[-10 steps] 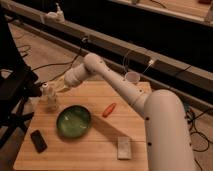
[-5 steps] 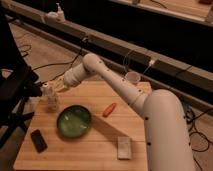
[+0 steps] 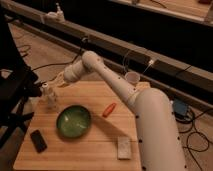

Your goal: Knock the bottle over

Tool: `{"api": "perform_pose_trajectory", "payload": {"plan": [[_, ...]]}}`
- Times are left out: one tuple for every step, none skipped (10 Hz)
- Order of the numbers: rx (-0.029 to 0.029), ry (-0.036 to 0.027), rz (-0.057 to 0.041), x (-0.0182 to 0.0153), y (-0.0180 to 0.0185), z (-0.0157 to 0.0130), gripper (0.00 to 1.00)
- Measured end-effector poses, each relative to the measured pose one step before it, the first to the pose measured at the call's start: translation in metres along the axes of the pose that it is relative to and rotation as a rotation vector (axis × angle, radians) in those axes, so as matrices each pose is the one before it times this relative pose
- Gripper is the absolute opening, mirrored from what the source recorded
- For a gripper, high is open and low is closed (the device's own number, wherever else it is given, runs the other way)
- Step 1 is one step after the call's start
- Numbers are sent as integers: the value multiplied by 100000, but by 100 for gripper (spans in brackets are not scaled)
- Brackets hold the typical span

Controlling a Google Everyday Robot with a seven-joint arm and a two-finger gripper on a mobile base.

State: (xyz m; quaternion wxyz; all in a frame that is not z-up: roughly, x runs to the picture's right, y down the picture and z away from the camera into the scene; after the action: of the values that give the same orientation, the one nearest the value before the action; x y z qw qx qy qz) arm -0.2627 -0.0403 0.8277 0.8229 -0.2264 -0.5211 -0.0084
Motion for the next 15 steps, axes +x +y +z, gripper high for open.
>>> {"api": "perform_pose_trajectory", "payload": {"plan": [[1474,-1133,259,762,-993,478,0],[1386,-1628,92,413,-872,433,0],[568,-1634,-549,98,-626,670,0],[348,-2224,-980,-63,-734,952,0],[-361,-2484,-1327,-129,-605,1287,0],[-889,-2697,-1232,-168,-374,1449,0],[-3011,-3418,-1540,-423,235,1982,0],[-3358,-2081,-904,-374,565,1419,0],[-5400,-2387,-868,-597,1024,1602,0],[-4213,-1240,-428,-484,803,607,0],[-3789,-692,-408,-501,726,147,0],[-3234,-38,-810,-597,608,-187,0],[-2597,628,43,-352,567,-370,0],[-3791,1405,474,-410,906,-657,0],[-4197,1874,1098,-213,1149,-738,0]]}}
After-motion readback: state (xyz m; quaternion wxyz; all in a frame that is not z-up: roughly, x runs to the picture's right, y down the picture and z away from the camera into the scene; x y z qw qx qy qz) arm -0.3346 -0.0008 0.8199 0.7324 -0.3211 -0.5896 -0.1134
